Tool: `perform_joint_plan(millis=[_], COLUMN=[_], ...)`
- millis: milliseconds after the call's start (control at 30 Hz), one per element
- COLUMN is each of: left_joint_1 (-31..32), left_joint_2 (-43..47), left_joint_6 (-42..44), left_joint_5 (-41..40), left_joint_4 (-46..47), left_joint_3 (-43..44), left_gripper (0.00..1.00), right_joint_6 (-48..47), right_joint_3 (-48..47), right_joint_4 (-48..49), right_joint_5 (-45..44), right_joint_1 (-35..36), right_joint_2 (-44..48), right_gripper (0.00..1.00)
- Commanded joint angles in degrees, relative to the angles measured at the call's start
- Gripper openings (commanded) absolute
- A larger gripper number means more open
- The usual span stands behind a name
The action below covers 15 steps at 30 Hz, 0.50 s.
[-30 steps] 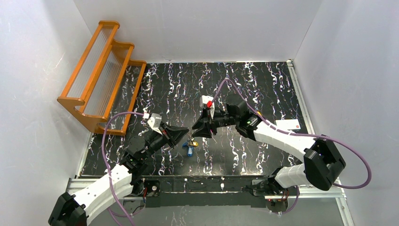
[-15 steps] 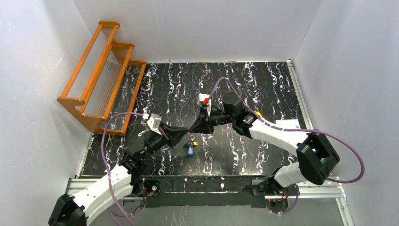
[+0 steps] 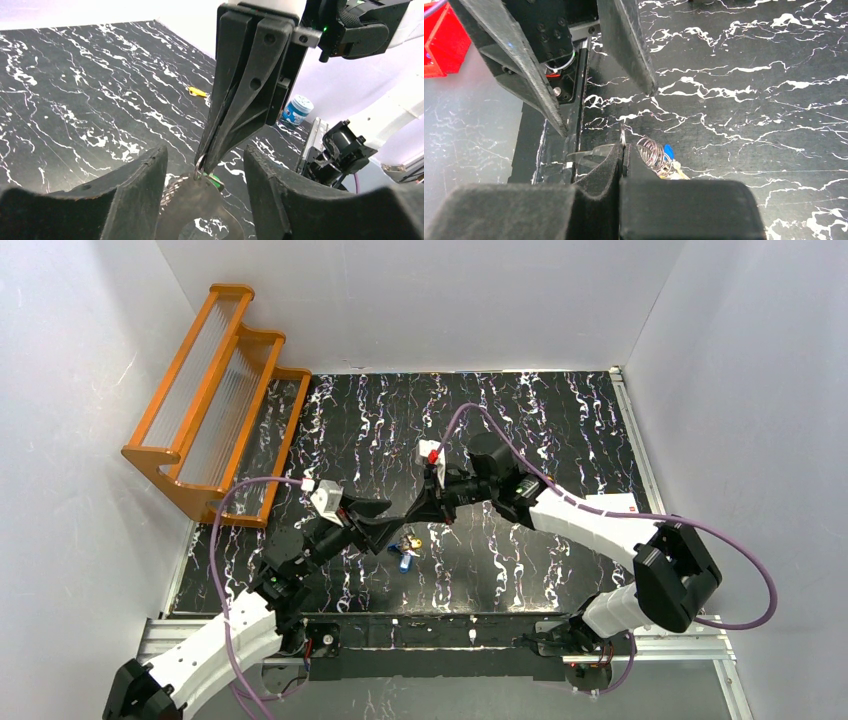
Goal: Put the keys on the keyring
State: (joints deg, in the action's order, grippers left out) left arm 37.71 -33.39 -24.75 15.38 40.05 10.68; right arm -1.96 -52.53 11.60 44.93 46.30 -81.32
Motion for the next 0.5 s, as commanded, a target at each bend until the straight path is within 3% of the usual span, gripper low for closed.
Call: perform_joint_plan(millis=[0, 267, 467], left_joint_1=[0.0, 0.0, 0.0], left_joint_2=[0.9, -5.9, -8.7], left_joint_6=[7.8, 21.8, 27.0], left_joint_5=[-1.1, 5.6, 7.9], left_joint_4=[-11.0, -33.1, -39.2], left_joint_3=[7.1, 18.5, 22.1], left_gripper=[0.57, 0.56, 0.54], right_joint_6=[-7.7, -16.1, -19.5], right_joint_3=[-6.4, -12.2, -15.7], right_joint_4=[-10.5, -26.2, -32.7], right_joint_5=[-1.5, -5.9, -11.7], right_joint_1=[0.2, 1.6, 5.5], right_joint_2=[2.2, 0.7, -0.8], right_gripper=[0.01, 0.01, 0.01])
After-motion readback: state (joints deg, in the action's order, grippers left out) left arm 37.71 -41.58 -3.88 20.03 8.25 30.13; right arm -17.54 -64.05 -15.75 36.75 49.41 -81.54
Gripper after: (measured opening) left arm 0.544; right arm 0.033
